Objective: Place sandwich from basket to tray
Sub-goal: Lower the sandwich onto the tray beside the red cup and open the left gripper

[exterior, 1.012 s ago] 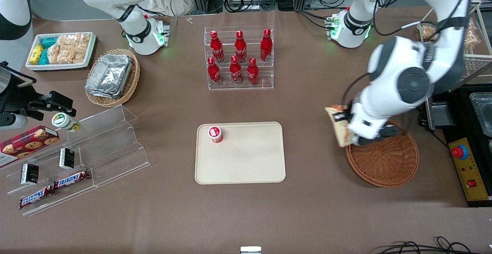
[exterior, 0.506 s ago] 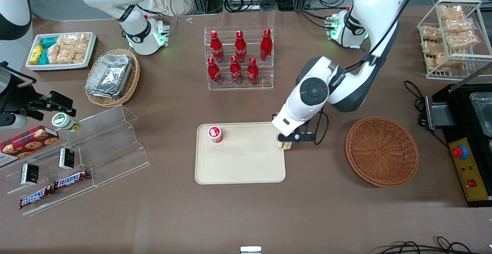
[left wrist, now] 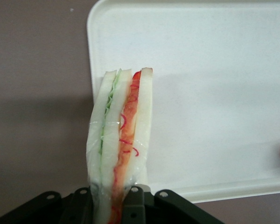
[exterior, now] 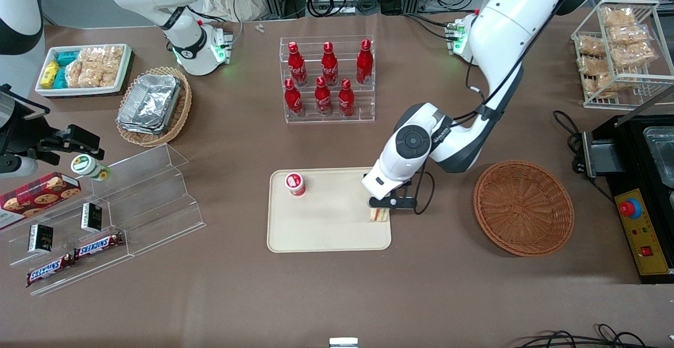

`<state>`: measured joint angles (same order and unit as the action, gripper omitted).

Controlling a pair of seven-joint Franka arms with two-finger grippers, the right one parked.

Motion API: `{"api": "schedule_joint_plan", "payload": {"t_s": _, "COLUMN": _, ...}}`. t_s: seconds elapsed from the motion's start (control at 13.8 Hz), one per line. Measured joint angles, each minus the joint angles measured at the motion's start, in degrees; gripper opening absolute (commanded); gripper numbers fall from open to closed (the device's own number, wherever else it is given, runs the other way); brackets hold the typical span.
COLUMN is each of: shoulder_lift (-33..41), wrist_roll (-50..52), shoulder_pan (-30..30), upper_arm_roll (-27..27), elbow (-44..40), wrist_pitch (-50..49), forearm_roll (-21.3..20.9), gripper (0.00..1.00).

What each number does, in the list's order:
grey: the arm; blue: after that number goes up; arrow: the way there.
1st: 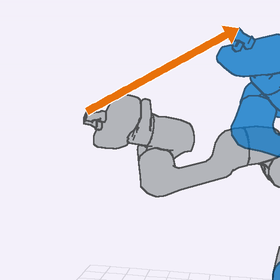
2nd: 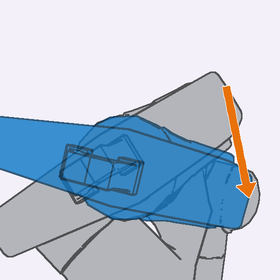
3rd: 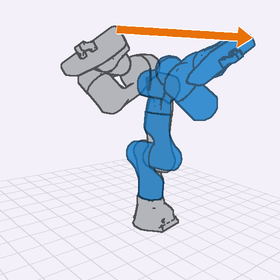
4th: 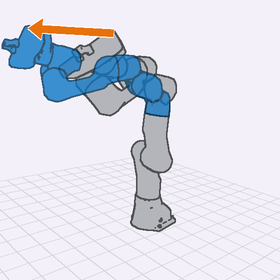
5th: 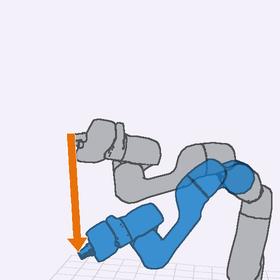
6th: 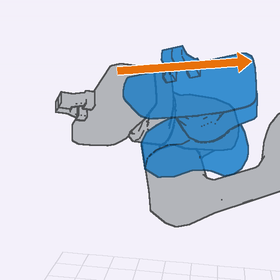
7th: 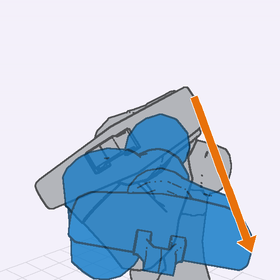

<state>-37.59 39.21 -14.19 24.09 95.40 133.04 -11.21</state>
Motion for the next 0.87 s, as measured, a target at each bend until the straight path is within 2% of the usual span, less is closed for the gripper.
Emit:
{"api": "schedule_joint_plan", "payload": {"t_s": 0.07, "shoulder_lift": -0.39, "wrist_roll": 0.07, "shoulder_pan": -0.1, "upper_arm_roll": 0.0, "elbow": -0.26, "wrist_pitch": 0.3, "forearm_roll": -0.04, "gripper": 0.14}}
{"api": "schedule_joint_plan", "payload": {"t_s": 0.14, "shoulder_lift": -0.6, "wrist_roll": 0.11, "shoulder_pan": -0.1, "upper_arm_roll": -0.12, "elbow": -0.43, "wrist_pitch": 0.78, "forearm_roll": -0.07, "gripper": 0.4}}
{"api": "schedule_joint_plan", "payload": {"t_s": 0.22, "shoulder_lift": -0.71, "wrist_roll": 0.12, "shoulder_pan": -0.09, "upper_arm_roll": -0.41, "elbow": -0.47, "wrist_pitch": 1.4, "forearm_roll": -0.09, "gripper": 0.86}}
{"api": "schedule_joint_plan", "payload": {"t_s": 0.29, "shoulder_lift": -0.86, "wrist_roll": 0.12, "shoulder_pan": -0.05, "upper_arm_roll": -0.71, "elbow": -0.5, "wrist_pitch": 1.88, "forearm_roll": -0.1, "gripper": 0.99}}
{"api": "schedule_joint_plan", "payload": {"t_s": 0.58, "shoulder_lift": -1.39, "wrist_roll": 1.48, "shoulder_pan": -0.04, "upper_arm_roll": -0.94, "elbow": -1.4, "wrist_pitch": 4.03, "forearm_roll": -0.12, "gripper": 1.0}}
{"api": "schedule_joint_plan", "payload": {"t_s": 0.87, "shoulder_lift": -0.87, "wrist_roll": 8.26, "shoulder_pan": -0.8, "upper_arm_roll": -0.59, "elbow": -6.78, "wrist_pitch": 4.37, "forearm_roll": -0.29, "gripper": 1.0}}
